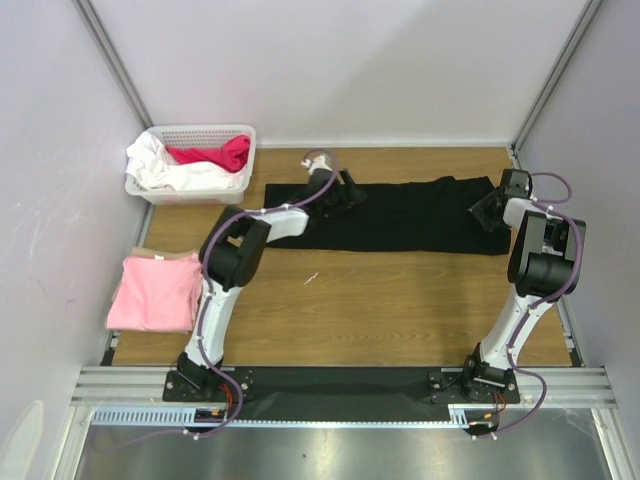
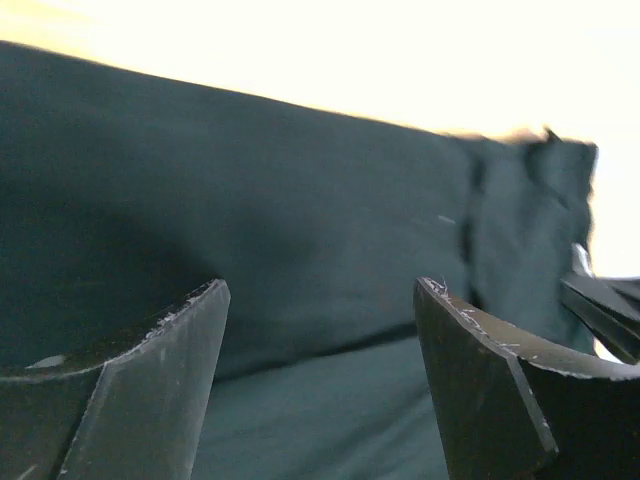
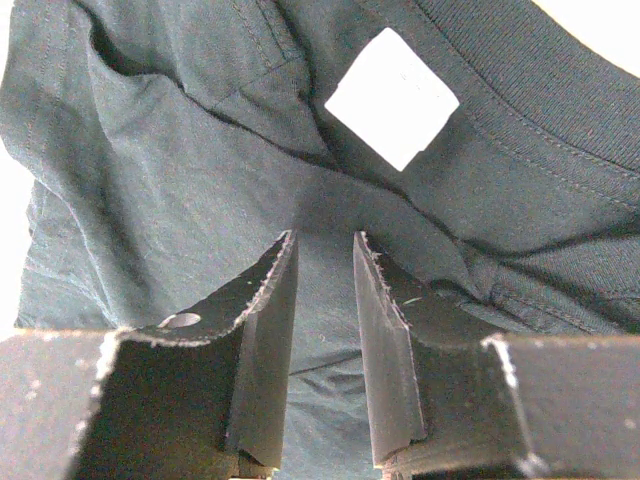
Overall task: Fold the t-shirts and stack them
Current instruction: Fold the tshirt
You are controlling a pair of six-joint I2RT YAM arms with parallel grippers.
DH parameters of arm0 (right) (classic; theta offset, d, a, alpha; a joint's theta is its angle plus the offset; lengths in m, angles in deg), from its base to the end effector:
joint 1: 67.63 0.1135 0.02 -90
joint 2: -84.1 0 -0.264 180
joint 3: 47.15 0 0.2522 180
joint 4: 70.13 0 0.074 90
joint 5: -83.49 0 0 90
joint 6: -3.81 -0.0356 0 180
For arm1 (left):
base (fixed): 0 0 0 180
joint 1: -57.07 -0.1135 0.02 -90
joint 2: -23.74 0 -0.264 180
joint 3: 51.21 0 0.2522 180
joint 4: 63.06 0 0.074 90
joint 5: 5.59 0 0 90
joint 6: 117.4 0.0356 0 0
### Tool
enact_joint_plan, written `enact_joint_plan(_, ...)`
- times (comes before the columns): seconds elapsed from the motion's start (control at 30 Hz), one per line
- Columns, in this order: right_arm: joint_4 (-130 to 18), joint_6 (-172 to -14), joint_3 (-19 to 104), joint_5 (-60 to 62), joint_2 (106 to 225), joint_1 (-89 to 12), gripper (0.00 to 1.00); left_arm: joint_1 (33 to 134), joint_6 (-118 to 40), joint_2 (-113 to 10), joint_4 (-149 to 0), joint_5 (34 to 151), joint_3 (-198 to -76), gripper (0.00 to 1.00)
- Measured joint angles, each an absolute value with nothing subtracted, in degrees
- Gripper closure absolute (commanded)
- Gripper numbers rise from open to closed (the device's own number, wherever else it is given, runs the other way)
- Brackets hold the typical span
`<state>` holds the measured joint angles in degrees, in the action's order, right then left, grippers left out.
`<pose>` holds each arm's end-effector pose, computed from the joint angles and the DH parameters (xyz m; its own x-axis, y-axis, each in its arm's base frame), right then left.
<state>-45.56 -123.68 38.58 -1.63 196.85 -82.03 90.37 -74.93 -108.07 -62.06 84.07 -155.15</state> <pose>0.4025 -0.1002 0.1566 -0.4826 0.7500 -0.4524 0.6179 0.6576 0.4310 0.4320 -0.2835 0.1428 -0.6568 -0.4511 -0.6043 0.0891 0.7493 -0.6562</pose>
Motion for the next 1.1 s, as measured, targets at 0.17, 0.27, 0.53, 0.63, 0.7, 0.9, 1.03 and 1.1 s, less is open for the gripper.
enact_joint_plan(0.17, -45.59, -123.66, 38.75, -1.61, 197.09, -82.00, 0.66, 85.91, -75.50, -105.88, -61.62, 83.57, -150.77, 0.20)
enact_joint_plan(0.27, -45.54, -123.66, 40.19, -1.61, 198.16, -82.00, 0.66, 86.08, -75.52, -105.51, -63.07, 83.13, -150.77, 0.20)
enact_joint_plan(0.53, -45.28, -123.42, 47.76, -2.15, 203.61, -80.82, 0.65, 87.83, -75.83, -98.91, -73.95, 80.55, -146.42, 0.20)
enact_joint_plan(0.63, -45.13, -123.18, 51.19, -2.22, 206.05, -79.84, 0.64, 88.66, -76.66, -93.86, -76.79, 79.92, -140.52, 0.19)
enact_joint_plan(0.7, -44.52, -122.77, 55.14, -2.24, 208.57, -78.55, 0.63, 89.69, -77.07, -90.74, -78.58, 79.76, -137.00, 0.19)
enact_joint_plan(0.9, -44.45, -122.00, 63.38, -2.59, 214.08, -74.20, 0.62, 94.30, -75.06, -85.12, -83.26, 78.12, -131.26, 0.20)
enact_joint_plan(1.03, -44.30, -122.18, 66.71, -1.91, 216.24, -71.69, 0.59, 97.21, -73.25, -81.27, -83.94, 77.69, -126.64, 0.20)
enact_joint_plan(1.1, -44.17, -122.15, 67.89, -1.61, 216.98, -70.44, 0.58, 98.72, -72.29, -79.79, -84.16, 77.66, -124.79, 0.21)
